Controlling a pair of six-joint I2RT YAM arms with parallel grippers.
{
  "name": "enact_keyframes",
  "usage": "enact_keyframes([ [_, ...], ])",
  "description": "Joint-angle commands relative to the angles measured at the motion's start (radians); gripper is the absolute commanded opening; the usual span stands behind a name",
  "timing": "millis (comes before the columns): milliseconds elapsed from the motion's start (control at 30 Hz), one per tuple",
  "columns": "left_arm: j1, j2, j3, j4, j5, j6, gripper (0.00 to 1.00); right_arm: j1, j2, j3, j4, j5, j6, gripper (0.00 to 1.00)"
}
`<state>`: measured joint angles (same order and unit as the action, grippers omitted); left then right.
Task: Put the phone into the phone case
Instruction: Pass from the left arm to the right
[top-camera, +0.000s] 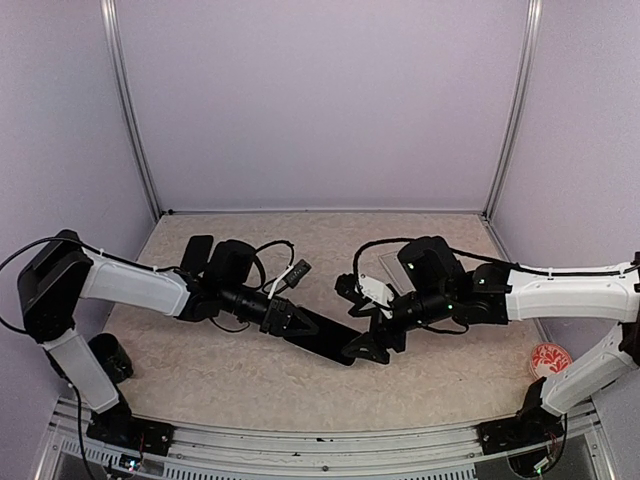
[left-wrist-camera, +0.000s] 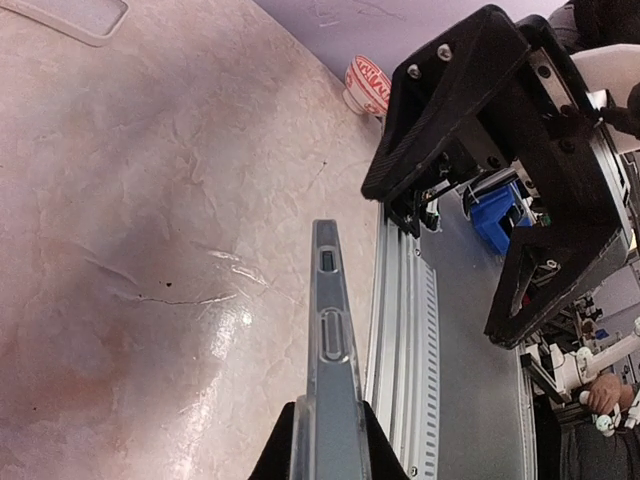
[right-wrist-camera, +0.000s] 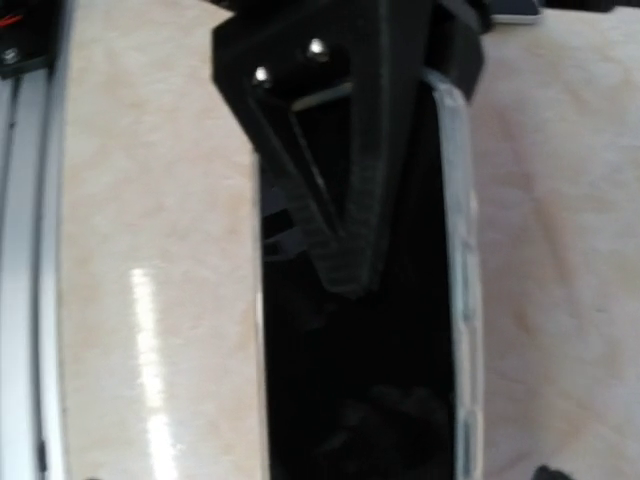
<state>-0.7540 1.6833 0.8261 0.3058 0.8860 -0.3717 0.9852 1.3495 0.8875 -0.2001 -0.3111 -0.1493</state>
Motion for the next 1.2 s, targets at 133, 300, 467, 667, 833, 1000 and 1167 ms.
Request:
enact_keyframes([
  [133,-0.052,-0.082,0.072,-0.104,0.007,0.161,0.0,-0.029,0.084,0.051,-0.056,-0.124,0.039,0.83],
  [300,-0.091,-0.105,0.078,-0.158,0.007,0.228,0.0,-0.042,0.091,0.052,-0.06,-0.145,0.048,0.79],
  [467,-0.107,-0.097,0.102,-0.225,-0.018,0.274,0.0,-0.053,0.111,0.063,-0.083,-0.211,0.05,0.58],
  [667,-0.115,-0.083,0.116,-0.253,-0.034,0.299,0.0,-0.068,0.142,0.087,-0.125,-0.34,0.038,0.44],
  [833,-0.117,-0.089,0.117,-0.255,-0.05,0.308,0.0,-0.069,0.157,0.081,-0.133,-0.392,0.031,0.31],
  [1000,-0.117,-0.086,0.114,-0.25,-0.061,0.307,0.0,-0.071,0.176,0.086,-0.13,-0.434,0.033,0.0],
  [1167,-0.113,-0.099,0.102,-0.225,-0.074,0.292,0.13,-0.075,0.163,0.084,-0.112,-0.426,0.05,0.0],
])
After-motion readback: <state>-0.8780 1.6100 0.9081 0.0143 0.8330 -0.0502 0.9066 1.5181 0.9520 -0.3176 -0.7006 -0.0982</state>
